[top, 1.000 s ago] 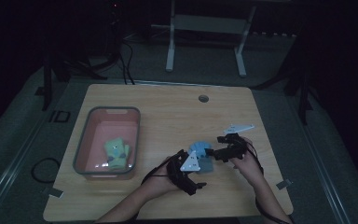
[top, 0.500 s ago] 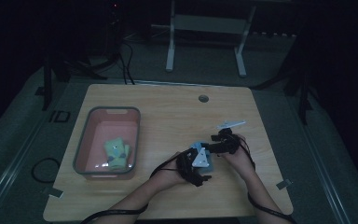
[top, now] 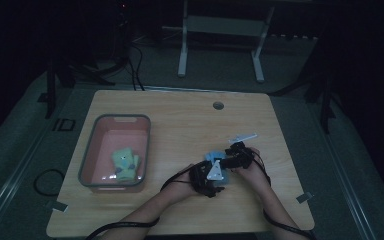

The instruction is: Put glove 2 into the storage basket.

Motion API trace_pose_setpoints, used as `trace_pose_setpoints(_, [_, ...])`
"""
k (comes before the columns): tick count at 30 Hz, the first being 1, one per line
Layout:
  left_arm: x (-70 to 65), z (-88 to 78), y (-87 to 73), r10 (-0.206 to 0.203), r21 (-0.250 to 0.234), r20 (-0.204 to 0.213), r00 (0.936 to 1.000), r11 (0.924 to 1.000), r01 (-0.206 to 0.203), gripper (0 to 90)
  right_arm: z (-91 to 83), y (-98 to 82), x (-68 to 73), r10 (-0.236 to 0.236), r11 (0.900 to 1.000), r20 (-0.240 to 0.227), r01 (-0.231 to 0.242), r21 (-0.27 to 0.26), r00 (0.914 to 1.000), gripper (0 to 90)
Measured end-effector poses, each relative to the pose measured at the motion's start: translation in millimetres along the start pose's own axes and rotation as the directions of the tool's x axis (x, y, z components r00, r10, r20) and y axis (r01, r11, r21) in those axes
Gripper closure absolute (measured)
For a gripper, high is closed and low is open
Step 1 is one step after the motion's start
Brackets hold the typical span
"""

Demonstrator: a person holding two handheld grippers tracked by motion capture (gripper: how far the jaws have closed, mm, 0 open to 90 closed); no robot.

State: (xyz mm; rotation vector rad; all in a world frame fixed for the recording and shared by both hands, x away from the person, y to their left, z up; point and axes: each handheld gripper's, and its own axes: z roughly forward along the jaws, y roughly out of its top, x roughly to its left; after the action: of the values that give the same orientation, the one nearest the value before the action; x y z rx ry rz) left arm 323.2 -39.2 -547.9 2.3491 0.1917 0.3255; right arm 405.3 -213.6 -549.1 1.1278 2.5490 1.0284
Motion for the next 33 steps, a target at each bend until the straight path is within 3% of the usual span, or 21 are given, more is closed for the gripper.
trace_pose_setpoints(2, [-1.2,1.5,-0.2,0.005,0.006,-0.012,0.9999,1.0,-0.005,41.2,-0.9,-1.2,2.9,-0.022,1.0,0.002,0.022,0.003,0.9998,37.8])
trace_pose_setpoints(8, [-4.3,5.9,-2.4,0.03,0.023,-0.034,0.999,0.9993,-0.029,46.5,-4.3,-4.1,3.5,-0.021,1.0,-0.049,0.021,0.004,0.9986,52.7])
trace_pose_setpoints(10, [-4.4,6.0,-2.5,0.034,0.026,-0.05,0.9982,0.9991,-0.033,52.8,-4.6,-4.5,3.6,-0.026,1.0,-0.078,0.027,0.009,0.9966,63.1])
trace_pose_setpoints(15, [-4.1,5.6,-1.4,0.054,0.038,-0.06,0.9967,0.9979,-0.052,65.1,-3.2,-4.2,3.8,-0.002,1.0,-0.115,0.003,0.014,0.9934,72.4])
trace_pose_setpoints(18, [-1.5,3.6,0.1,0.036,0.034,-0.047,0.9982,0.9988,-0.035,72.7,-2.2,-3.4,3.8,0.02,1.0,-0.141,-0.016,0.023,0.9898,75.4])
trace_pose_setpoints(22, [4.7,1.6,0.3,0.002,0.03,-0.013,0.9999,0.9995,-0.002,75.5,-1.6,-3.8,1.9,0.063,0.998,-0.155,-0.061,0.022,0.9859,77.0])
trace_pose_setpoints(25, [5.4,-1.9,3.2,0.013,0.044,-0.012,0.9999,0.9989,-0.012,76.4,-3.1,-4.3,0.8,0.086,0.996,-0.161,-0.084,0.015,0.9831,78.1])
trace_pose_setpoints(29, [6.6,-9.6,7.5,0.019,0.049,-0.01,0.9998,0.9986,-0.018,76.7,-8.1,0.2,3.7,0.079,0.997,-0.16,-0.08,-0.003,0.984,79.0])
trace_pose_setpoints(33, [6.8,-19.2,10.7,0.036,0.058,-0.02,0.9991,0.9977,-0.035,76.8,-13.8,7.2,6.5,0.081,0.996,-0.187,-0.086,-0.018,0.979,79.3])
